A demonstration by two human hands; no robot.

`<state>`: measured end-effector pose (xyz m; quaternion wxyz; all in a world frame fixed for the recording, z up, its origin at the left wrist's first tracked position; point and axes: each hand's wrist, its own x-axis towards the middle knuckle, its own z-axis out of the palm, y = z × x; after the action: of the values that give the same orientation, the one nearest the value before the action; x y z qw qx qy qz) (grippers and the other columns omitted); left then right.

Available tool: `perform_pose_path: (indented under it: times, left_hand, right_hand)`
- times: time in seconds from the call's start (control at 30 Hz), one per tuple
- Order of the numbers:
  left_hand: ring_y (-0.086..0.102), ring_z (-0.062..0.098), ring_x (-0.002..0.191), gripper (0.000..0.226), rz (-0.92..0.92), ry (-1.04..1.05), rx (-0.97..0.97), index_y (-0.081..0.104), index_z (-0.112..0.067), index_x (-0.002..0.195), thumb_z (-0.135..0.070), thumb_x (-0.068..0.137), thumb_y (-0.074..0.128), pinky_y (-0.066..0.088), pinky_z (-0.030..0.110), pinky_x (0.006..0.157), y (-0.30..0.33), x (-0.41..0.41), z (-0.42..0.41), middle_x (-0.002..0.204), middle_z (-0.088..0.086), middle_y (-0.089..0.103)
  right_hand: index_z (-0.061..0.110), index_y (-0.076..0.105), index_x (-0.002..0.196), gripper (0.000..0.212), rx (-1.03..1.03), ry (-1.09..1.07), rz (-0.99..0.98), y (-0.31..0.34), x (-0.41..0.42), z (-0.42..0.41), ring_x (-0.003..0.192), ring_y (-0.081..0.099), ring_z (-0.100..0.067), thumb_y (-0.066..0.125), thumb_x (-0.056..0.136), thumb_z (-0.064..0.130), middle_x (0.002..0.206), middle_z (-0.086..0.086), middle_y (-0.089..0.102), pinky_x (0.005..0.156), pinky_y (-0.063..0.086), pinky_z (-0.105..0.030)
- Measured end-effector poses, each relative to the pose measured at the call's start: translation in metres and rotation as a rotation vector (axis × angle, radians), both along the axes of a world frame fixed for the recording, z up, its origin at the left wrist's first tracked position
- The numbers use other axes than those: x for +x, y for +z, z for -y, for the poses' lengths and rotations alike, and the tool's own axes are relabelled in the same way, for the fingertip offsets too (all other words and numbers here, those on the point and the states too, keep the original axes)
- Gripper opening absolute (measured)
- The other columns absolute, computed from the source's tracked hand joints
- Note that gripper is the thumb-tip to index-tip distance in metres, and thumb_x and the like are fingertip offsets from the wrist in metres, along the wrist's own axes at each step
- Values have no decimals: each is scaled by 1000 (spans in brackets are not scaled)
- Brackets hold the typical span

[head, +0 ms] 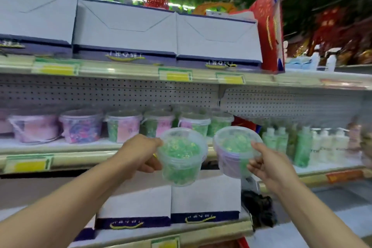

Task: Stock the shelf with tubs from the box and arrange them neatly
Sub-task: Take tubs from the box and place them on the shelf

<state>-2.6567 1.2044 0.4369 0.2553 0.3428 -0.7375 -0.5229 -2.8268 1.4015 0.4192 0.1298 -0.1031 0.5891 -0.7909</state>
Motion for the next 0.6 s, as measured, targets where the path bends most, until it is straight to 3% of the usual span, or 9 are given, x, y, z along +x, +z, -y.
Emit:
perform_pose_path:
  times: [0.2,0.37,0.6]
  left_hand:
    - [59,23,59,29,27,127,-33,53,-4,107,-29,97,42,46,23,50,21,-18,15,68,19,62]
    - [58,21,49,21,50,244,-52,51,-10,95,-29,96,42,45,19,43,30,-22,40,60,18,60]
    - [62,23,50,41,201,277,-97,48,-1,119,-34,96,39,45,21,43,35,-41,72,57,16,64]
  right_hand:
    - [7,52,81,16,-31,119,1,24,-32,23,55,44,-17,63,88,16,63,-6,40,58,49,-31]
    - [5,54,83,15,-25,221,22,33,-49,45,55,45,-15,63,88,15,62,-6,39,58,48,-30]
    - [4,52,79,18,-87,182,63,30,-67,56,57,46,-16,62,88,16,64,-6,40,58,47,-30]
